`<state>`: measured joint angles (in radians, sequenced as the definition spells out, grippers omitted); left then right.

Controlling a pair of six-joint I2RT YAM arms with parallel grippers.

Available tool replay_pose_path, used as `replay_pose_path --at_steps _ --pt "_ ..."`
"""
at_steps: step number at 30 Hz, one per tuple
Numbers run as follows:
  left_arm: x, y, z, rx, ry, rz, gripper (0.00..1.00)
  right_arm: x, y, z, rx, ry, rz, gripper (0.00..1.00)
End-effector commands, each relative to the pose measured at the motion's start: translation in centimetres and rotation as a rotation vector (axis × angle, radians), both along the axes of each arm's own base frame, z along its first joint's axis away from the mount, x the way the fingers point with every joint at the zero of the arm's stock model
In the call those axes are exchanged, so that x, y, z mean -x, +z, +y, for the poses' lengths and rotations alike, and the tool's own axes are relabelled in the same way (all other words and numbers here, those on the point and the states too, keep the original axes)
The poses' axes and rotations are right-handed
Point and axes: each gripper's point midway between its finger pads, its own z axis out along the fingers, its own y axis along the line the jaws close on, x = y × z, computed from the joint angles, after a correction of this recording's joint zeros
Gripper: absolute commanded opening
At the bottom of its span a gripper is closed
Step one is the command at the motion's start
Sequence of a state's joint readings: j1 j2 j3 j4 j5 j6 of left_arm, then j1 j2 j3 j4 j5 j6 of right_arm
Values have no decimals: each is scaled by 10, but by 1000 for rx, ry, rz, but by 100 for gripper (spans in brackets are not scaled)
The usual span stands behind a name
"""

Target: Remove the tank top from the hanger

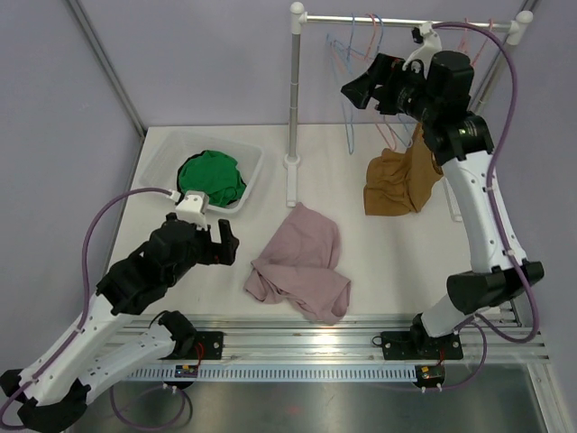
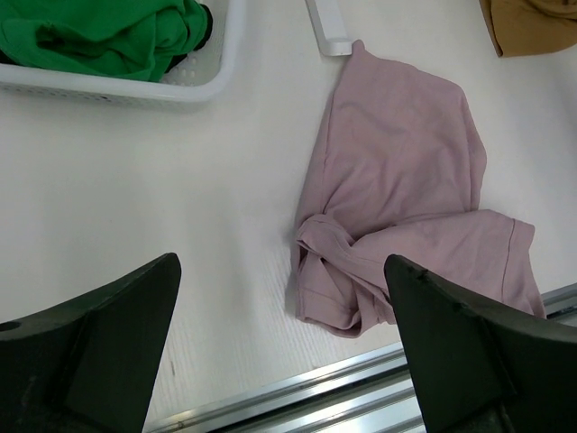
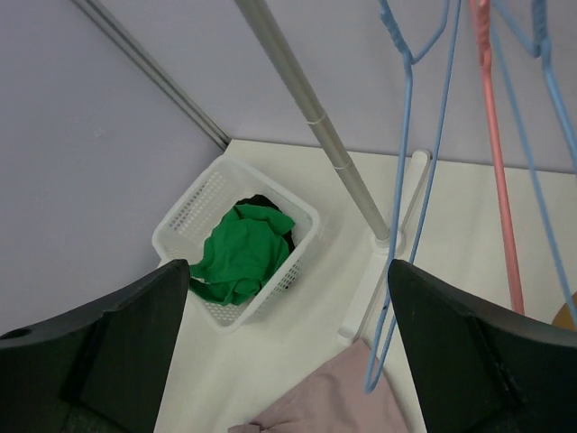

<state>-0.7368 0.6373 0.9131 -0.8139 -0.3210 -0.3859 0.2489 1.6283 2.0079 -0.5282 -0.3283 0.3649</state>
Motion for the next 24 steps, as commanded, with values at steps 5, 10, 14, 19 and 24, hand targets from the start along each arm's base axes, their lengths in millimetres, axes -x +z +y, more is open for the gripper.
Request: replay_pose_path --at_steps 5,10,14,19,24 --pt "-16 -16 -50 128 -9 92 99 86 41 -29 21 -29 -130 99" --pt "-12 -36 -99 64 -113 139 99 147 18 -45 11 -38 -121 99" --pt "-5 -58 -136 -4 -207 185 99 188 -21 -46 -10 9 -71 100" --pt "7 -118 -188 -82 -366 301 99 219 -45 -31 -27 149 -36 100" --pt "8 -166 -211 -160 -379 365 99 228 -74 -33 4 162 28 100"
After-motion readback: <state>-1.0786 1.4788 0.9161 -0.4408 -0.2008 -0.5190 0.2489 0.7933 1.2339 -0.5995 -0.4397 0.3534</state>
